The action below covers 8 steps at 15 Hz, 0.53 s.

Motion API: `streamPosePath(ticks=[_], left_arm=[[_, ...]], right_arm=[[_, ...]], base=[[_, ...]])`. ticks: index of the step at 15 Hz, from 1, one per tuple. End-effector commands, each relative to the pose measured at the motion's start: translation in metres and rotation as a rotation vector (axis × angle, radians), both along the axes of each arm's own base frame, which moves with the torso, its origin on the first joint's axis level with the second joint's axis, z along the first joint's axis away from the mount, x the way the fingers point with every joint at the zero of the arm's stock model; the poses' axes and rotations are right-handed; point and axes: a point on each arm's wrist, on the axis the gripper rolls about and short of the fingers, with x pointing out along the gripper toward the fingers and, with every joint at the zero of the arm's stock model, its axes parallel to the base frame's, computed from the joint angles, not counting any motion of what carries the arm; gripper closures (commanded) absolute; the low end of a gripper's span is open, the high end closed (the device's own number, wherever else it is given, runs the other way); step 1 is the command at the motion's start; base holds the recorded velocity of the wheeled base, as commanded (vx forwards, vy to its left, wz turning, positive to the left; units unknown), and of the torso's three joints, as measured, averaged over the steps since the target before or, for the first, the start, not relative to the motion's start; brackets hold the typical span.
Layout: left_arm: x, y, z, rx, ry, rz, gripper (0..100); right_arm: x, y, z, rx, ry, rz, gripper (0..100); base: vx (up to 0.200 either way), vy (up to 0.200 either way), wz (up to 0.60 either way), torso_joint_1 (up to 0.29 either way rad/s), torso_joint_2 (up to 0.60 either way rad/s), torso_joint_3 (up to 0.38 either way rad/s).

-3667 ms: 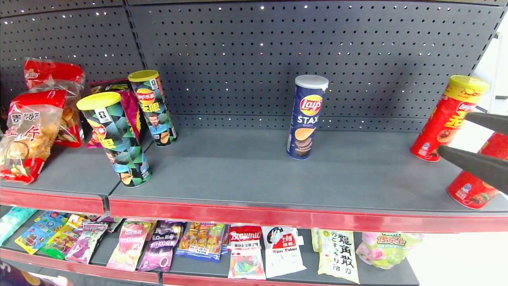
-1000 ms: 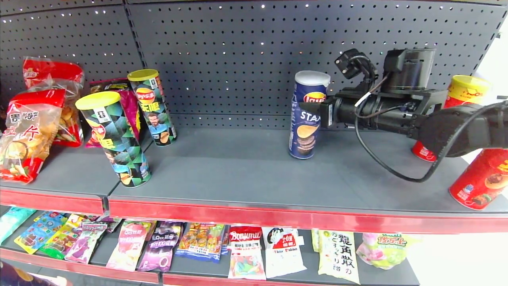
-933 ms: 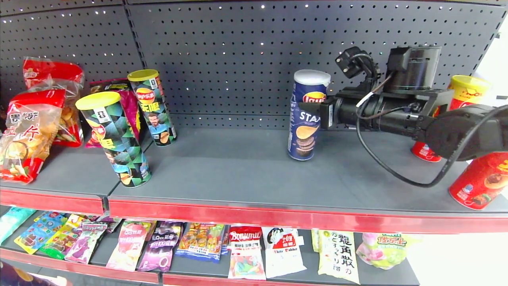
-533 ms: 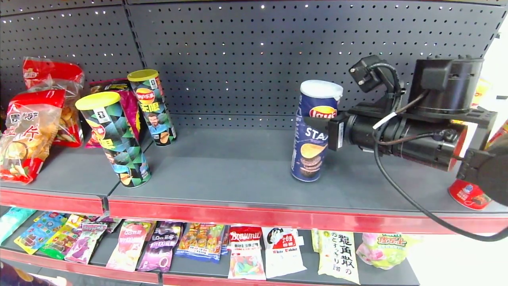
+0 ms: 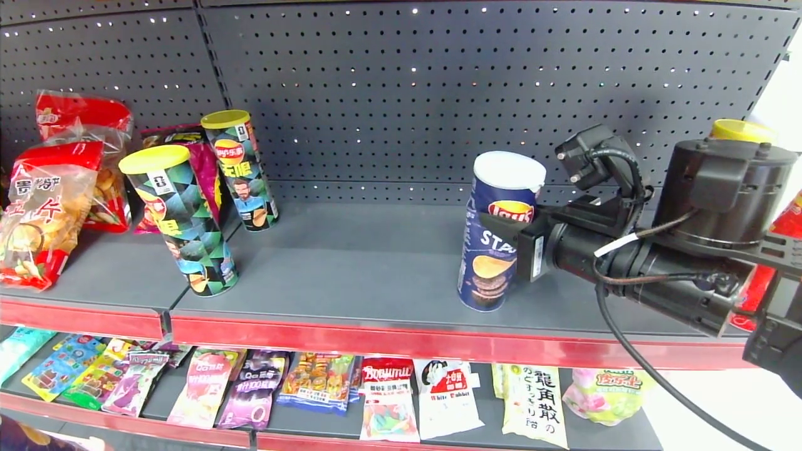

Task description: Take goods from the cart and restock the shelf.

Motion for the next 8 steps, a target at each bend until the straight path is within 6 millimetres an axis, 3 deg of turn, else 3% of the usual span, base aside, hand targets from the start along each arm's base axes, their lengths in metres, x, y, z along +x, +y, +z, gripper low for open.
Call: streamPosePath(ticks=[1,8], left_arm=[[-0.001,0.0,0.0,0.0,-0.004,-0.001,100],[-0.001,0.0,0.0,0.0,-0.004,-0.001,100]], right_arm=[[-0.002,0.001,-0.001,-0.005,0.007,0.007,100],[-0.016,0.016,0.002,-0.002,-0.005,0.013,100]], base=[[0.0,0.0,0.0,0.0,0.0,0.0],[0.0,0.0,0.0,0.0,0.0,0.0]])
